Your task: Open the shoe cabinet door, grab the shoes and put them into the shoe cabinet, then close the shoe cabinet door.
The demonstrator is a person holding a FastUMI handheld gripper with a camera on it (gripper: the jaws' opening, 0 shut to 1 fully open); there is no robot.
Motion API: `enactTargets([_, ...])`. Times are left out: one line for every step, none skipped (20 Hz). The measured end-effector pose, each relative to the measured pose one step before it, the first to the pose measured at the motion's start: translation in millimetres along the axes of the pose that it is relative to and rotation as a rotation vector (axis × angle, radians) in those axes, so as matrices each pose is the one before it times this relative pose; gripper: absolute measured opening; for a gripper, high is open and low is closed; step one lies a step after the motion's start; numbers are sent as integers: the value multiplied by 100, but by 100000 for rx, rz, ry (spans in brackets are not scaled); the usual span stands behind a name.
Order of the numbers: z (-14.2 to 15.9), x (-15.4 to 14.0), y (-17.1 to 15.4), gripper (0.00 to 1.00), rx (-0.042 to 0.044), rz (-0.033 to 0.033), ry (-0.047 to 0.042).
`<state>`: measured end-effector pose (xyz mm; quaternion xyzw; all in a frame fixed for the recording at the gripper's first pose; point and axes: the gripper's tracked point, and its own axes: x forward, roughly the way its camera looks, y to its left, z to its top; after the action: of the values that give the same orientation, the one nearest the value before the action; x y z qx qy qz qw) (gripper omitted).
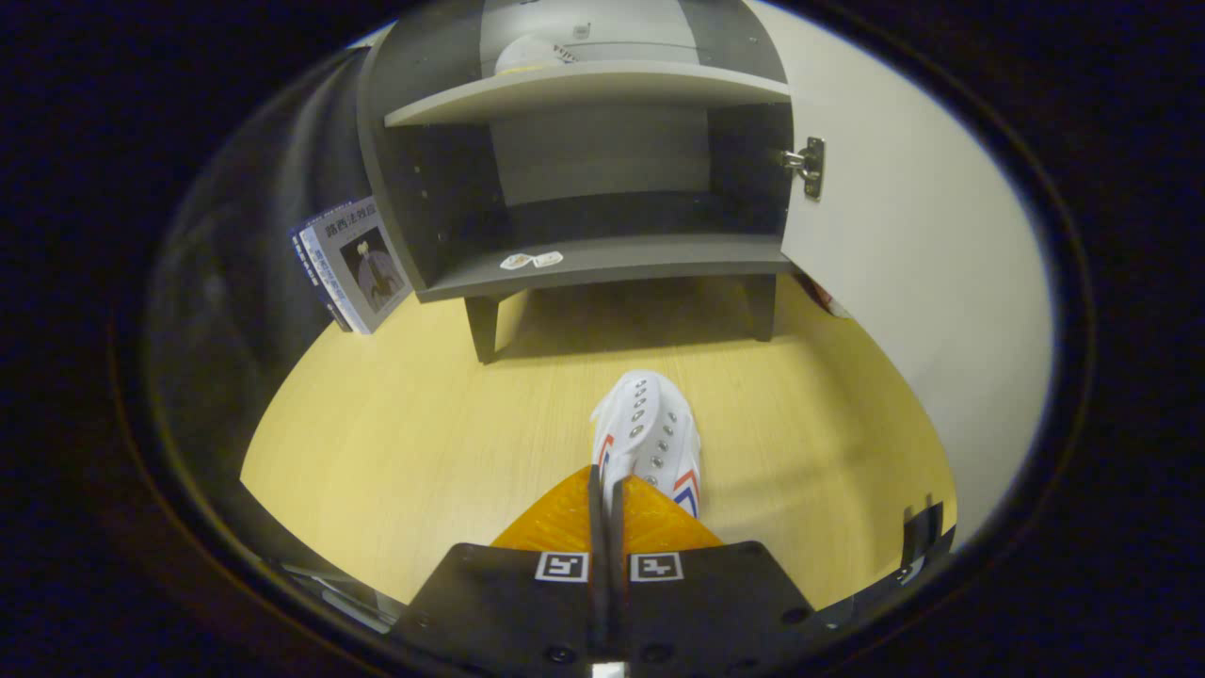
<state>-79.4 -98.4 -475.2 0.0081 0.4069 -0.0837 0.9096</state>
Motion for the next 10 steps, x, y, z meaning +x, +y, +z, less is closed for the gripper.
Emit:
enactTargets([460, -393, 10, 2, 1133, -51, -1487])
enactTargets([377, -295, 33, 2, 801, -195, -1179])
enactTargets([397, -218, -32, 2, 428, -410, -945])
enactTargets([399, -259, -45, 2, 630, -188, -941])
enactTargets([551, -281, -7, 2, 822, -258, -984])
enactTargets([657, -286, -13, 2, 897, -27, -1459])
enactTargets([918, -617, 43, 2, 856, 142, -1941])
enactTargets([1306, -518, 108, 2, 417, 133, -2627])
enactTargets([1450, -563, 96, 2, -118, 113, -3051])
enactTargets([1493, -563, 162, 2, -273, 173, -3054])
